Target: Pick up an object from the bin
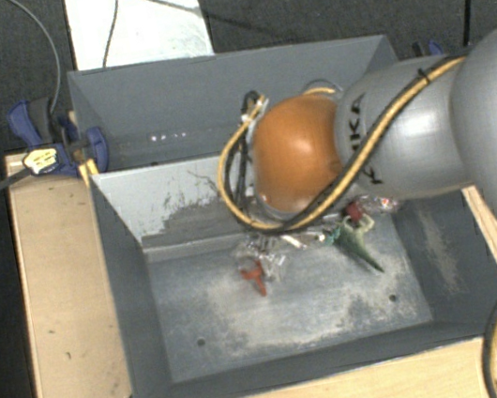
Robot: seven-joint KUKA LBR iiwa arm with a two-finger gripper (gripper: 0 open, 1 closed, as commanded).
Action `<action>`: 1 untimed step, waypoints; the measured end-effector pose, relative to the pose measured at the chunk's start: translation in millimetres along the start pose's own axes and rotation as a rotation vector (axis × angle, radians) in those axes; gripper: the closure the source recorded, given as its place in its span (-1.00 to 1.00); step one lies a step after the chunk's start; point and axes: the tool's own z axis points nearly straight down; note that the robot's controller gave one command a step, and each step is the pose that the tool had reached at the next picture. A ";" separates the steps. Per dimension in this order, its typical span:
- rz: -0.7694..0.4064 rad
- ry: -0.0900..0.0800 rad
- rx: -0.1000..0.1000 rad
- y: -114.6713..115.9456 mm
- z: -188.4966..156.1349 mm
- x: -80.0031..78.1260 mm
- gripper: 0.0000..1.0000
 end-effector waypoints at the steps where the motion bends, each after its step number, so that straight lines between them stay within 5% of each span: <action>1: 0.001 0.000 0.000 0.0 0.0 0.0 1.00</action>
Offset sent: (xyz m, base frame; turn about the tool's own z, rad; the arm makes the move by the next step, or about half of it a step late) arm -0.0001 -0.0001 0.0651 0.0000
